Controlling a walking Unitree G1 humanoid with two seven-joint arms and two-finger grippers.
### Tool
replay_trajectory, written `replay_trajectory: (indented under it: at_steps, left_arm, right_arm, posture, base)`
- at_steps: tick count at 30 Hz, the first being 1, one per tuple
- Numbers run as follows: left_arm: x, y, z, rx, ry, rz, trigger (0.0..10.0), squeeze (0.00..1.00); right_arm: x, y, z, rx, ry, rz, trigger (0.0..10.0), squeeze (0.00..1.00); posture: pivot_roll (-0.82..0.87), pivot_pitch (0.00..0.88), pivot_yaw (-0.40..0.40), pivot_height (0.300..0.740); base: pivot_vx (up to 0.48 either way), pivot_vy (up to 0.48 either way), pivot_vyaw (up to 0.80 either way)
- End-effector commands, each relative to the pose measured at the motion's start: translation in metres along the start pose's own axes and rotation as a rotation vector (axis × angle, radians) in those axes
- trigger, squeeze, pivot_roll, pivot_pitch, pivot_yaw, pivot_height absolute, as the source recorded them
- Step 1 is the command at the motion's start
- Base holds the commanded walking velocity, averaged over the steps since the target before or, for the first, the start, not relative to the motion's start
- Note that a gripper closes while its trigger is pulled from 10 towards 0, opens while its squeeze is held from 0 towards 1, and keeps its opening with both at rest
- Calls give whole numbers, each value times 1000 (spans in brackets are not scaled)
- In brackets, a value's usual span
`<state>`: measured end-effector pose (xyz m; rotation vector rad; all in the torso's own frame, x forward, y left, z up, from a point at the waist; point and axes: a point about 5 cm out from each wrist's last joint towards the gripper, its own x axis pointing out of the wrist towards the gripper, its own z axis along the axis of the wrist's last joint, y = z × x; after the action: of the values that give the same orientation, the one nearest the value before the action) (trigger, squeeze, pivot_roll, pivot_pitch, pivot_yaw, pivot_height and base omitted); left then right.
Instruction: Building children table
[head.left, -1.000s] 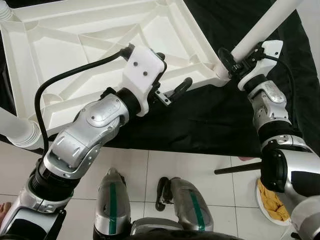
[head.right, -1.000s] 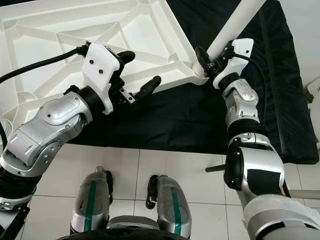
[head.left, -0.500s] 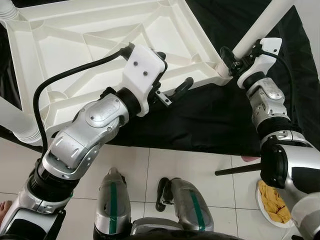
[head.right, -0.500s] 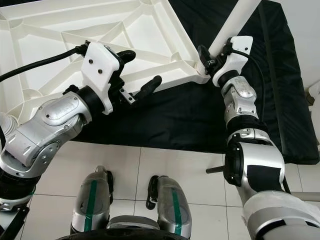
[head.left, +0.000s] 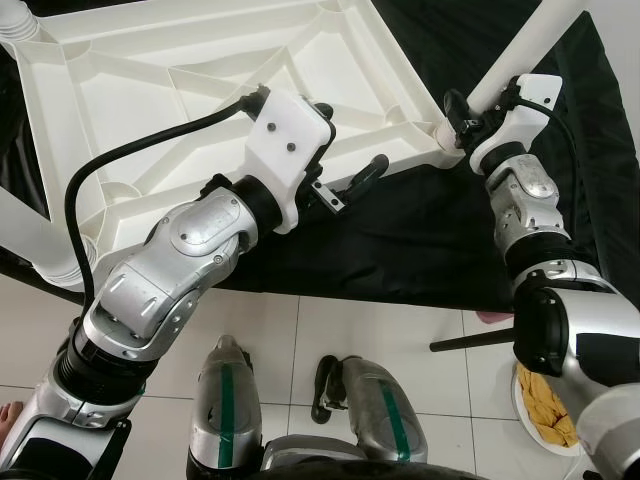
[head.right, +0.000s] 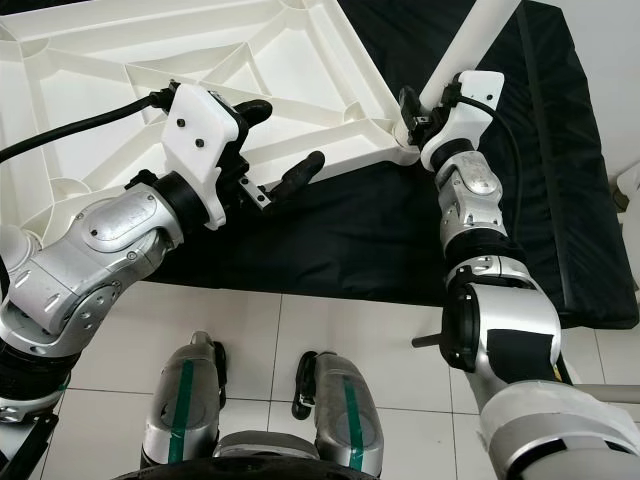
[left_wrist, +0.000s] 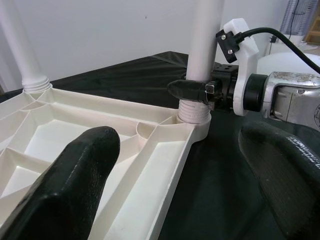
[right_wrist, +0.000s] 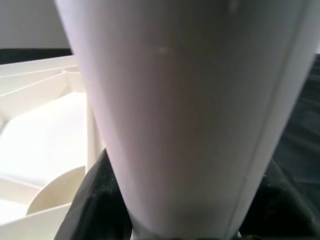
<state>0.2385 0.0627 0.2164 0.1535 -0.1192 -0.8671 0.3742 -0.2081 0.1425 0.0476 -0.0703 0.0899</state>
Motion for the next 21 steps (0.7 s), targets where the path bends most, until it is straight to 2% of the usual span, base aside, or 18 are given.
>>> replay_trajectory:
  at_steps: [1,4,21]
  left_arm:
    - [-1,-7,3,2,-3,-107,10000,0]
    - [-1,-7,3,1,-2,-110,10000,0]
    - [-2,-8,3,3,-2,-116,10000,0]
  right_arm:
    - [-16,-11,-33,35,137,-98,10000,0]
    - [-18,-10,-38,54,152,-151,10000,0]
    - [-19,-11,-44,77,188,-282,10000,0]
  posture:
    - [164,111,-72,740]
    - [166,111,-71,740]
    - [170,98,-73,740]
  base:
    - [0,0,0]
    - [0,0,0]
    - [0,0,0]
